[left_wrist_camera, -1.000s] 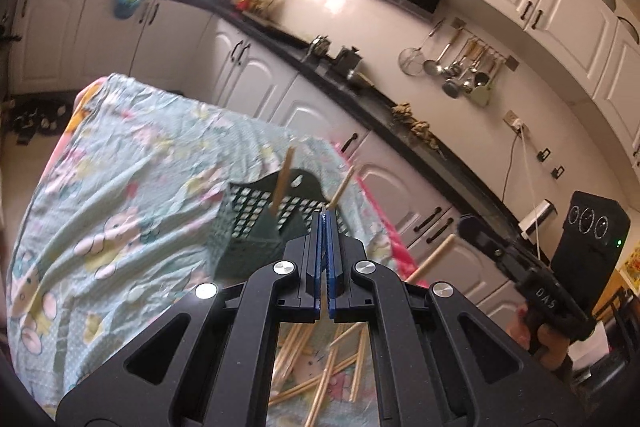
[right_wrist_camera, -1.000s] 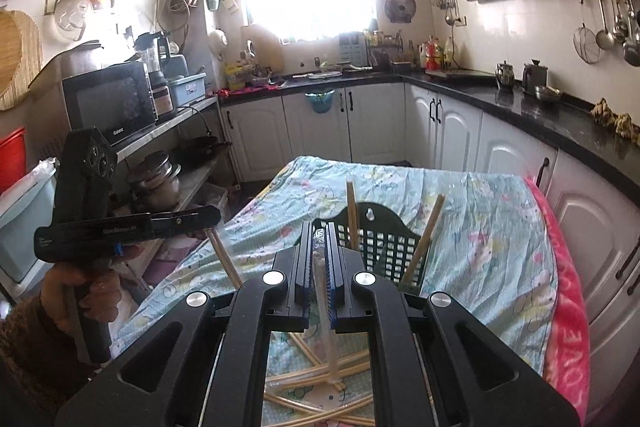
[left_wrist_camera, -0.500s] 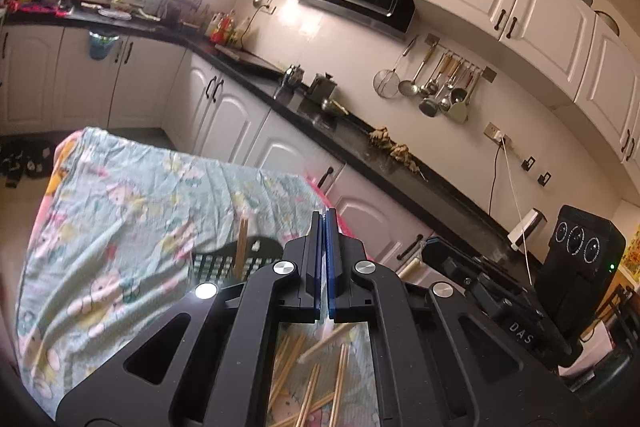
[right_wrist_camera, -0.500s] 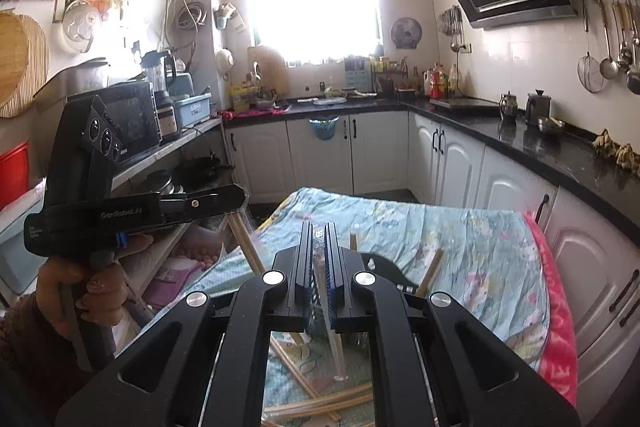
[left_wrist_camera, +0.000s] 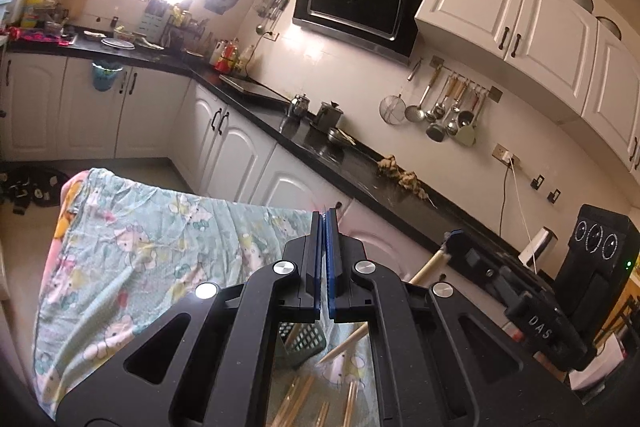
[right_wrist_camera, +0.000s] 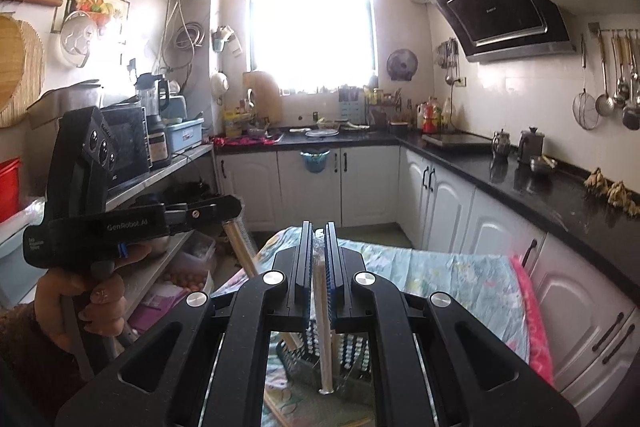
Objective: Organize utensils
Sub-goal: 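Lower the chopsticks into the caddy and open both tools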
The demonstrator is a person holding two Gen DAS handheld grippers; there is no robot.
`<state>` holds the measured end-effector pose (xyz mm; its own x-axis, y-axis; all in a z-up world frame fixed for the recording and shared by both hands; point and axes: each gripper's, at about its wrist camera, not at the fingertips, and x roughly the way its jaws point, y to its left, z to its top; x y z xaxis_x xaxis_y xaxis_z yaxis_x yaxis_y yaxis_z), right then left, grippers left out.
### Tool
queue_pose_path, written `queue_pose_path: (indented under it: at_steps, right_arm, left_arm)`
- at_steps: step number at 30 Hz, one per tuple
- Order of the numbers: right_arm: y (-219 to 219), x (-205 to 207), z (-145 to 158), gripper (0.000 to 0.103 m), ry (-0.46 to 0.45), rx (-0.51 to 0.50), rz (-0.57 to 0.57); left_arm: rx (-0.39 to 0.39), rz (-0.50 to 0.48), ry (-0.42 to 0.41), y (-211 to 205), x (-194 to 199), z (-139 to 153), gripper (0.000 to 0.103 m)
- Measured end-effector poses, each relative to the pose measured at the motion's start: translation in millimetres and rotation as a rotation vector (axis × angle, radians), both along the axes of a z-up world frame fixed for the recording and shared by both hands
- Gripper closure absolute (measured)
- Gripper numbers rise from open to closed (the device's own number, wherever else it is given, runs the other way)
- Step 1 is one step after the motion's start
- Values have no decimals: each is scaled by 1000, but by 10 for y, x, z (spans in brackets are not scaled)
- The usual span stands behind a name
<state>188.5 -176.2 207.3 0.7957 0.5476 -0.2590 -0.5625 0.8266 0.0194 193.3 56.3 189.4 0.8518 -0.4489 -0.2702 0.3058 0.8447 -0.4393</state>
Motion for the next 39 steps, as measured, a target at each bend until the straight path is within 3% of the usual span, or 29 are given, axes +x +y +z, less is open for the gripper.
queue_pose_path:
  at_steps: [12,23,37,39]
  right_arm:
    - [-55,347,13,97,-23,5,-55]
    - [-30,689,-386,97,47,-9,-93]
    - [116,842,-910,96,153,-46,-105]
    - [132,834,-976,89,162,-56,-112]
  left_arm:
    - [19,50,3,81,244,-123,103]
    - [-9,51,75,121,431,-492,103]
    - [3,46,162,54,499,-952,103]
    - [11,52,168,52,489,-1004,103]
